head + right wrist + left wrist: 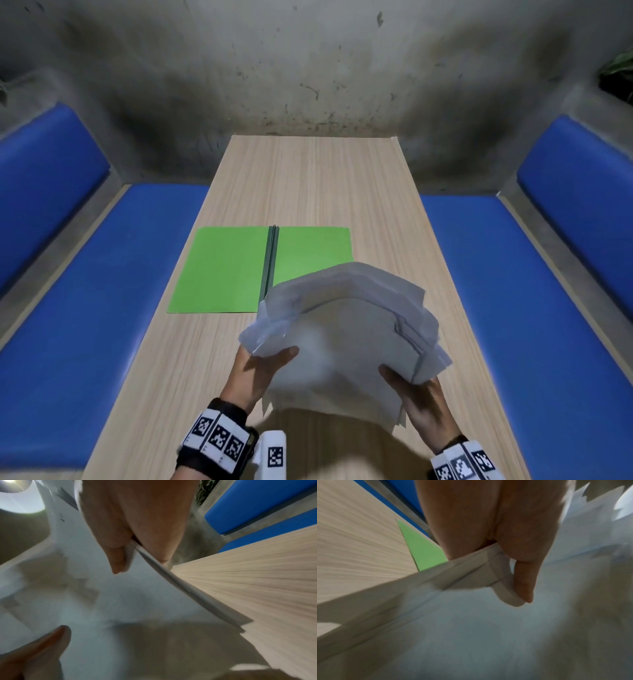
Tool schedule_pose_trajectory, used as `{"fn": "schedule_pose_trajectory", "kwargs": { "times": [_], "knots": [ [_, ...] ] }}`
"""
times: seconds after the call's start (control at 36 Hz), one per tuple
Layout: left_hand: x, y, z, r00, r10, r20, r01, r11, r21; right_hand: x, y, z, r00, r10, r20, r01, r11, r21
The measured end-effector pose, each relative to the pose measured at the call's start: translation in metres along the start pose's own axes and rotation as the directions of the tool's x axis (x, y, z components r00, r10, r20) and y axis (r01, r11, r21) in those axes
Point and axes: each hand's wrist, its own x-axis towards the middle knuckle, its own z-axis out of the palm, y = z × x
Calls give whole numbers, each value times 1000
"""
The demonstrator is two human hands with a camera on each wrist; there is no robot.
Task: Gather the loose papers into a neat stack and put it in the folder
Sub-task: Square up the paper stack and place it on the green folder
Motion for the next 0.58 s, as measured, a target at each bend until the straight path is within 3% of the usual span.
{"fn": "schedule_pose_trajectory", "kwargs": {
  "times": [0.11, 0.25, 0.39, 0.58],
  "knots": [
    [-7, 8, -3, 1000, 12, 15, -11, 1000, -23, -12, -8, -3, 997, -15, -82, 17, 1000, 20],
    [-6, -2, -11, 997, 3, 81, 3, 998, -69, -9, -4, -11, 999, 29, -17, -28, 998, 54],
    [0, -10, -4, 996, -60, 63, 63, 996, -61, -1, 3, -3, 998, 45, 51, -46, 999, 15],
    [-7, 4, 2, 1000, 23, -14, -23, 1000, 10, -6, -14, 3, 998, -8, -57, 11, 998, 61]
  ]
}}
